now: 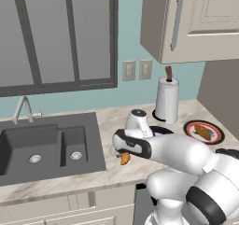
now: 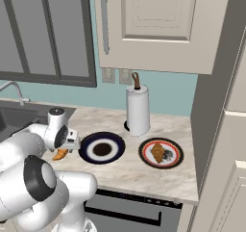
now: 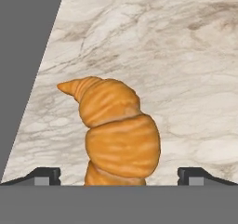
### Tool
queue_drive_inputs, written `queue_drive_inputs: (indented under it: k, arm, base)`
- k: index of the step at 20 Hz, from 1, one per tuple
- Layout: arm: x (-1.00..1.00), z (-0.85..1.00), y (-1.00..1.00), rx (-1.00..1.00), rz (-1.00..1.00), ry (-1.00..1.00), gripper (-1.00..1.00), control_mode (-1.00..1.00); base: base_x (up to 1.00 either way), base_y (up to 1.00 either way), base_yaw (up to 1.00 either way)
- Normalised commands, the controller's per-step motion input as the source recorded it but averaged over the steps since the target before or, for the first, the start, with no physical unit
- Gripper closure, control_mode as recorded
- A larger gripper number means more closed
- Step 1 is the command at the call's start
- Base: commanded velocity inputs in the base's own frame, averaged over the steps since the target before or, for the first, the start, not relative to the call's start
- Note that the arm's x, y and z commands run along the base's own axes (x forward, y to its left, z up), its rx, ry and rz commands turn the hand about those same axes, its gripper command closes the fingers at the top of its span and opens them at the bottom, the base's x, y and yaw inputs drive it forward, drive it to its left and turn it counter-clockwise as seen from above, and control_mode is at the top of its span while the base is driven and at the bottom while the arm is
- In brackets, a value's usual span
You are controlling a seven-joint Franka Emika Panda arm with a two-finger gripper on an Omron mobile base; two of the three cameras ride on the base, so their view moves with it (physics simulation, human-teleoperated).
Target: Place the pastries on the plates.
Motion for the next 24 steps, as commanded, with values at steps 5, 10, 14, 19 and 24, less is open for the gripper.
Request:
queue_drive_inputs:
  k: [5,10,14,19,24]
  arm:
    - [0.1,-0.06,0.0,0.0,-0.01,0.0,-1.0,-1.0]
    - [0.23,-0.01,0.0,0.0,-0.03,0.0,-1.0,-1.0]
    - [0.07,-0.06,0.0,0.0,-0.01,0.0,-1.0,-1.0]
    - [0.04,-0.18,0.0,0.0,0.0,0.0,-1.0,-1.0]
    - [0.0,-0.14,0.0,0.0,0.0,0.03,-1.0,-1.0]
  base:
    - [0.0,0.0,0.0]
    - [0.0,0.0,0.0]
    - [0.0,0.0,0.0]
    - [0.0,0.0,0.0]
    - [0.0,0.0,0.0]
